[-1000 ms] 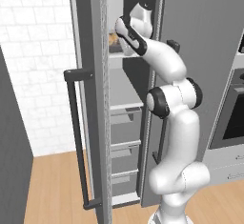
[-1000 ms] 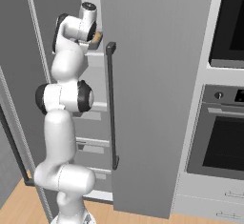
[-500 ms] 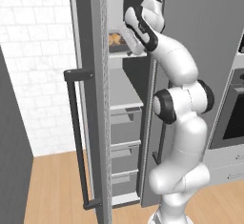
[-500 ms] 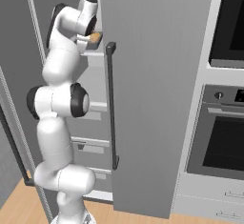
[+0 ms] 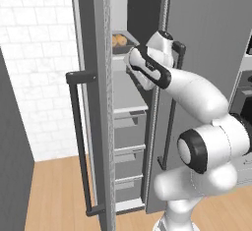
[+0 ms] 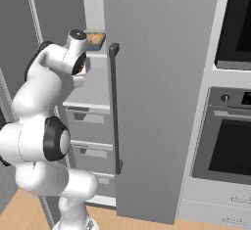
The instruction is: Take the meat container that has the shrimp and place it on the second highest rack of the freezer. Then take the vegetable container that has the squashs and place it on the highest rack of the freezer.
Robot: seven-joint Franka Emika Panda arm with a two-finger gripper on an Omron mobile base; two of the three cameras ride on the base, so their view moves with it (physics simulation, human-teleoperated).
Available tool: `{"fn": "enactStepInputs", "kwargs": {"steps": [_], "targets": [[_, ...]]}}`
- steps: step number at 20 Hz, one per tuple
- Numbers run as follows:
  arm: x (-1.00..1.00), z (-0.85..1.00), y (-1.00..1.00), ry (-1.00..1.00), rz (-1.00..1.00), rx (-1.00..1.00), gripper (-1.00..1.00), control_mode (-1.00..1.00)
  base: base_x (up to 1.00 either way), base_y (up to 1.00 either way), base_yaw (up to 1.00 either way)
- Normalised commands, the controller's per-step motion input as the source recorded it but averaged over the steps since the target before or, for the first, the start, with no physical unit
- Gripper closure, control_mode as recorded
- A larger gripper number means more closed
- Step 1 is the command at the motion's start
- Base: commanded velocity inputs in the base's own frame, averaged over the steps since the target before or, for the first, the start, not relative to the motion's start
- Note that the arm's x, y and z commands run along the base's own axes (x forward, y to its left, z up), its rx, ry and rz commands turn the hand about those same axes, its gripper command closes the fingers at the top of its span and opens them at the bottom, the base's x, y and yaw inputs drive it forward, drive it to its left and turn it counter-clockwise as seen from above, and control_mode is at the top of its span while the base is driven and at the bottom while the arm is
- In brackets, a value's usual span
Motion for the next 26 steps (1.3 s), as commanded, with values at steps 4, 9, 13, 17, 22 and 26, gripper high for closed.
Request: {"fn": "enactStepInputs", "kwargs": {"steps": [4, 9, 13, 17, 22, 26], "targets": [[-1.0, -0.12, -0.57, -0.02, 0.5, -0.32, -1.0, -1.0, 0.0, 0.0, 0.0], [-1.0, 0.17, -0.69, 0.0, 0.52, -0.48, -1.0, -1.0, 0.0, 0.0, 0.0], [-1.0, 0.11, -0.58, 0.0, 0.47, -0.6, -1.0, -1.0, 0.0, 0.0, 0.0], [-1.0, -0.04, -0.72, 0.0, 0.5, -0.4, -1.0, -1.0, 0.0, 0.0, 0.0], [-1.0, -0.12, -0.54, -0.08, 0.3, -0.23, -1.0, -1.0, 0.0, 0.0, 0.0], [-0.42, -0.01, -0.18, -0.04, 0.01, -0.04, -1.0, 1.0, -0.18, 0.0, -0.05]]}}
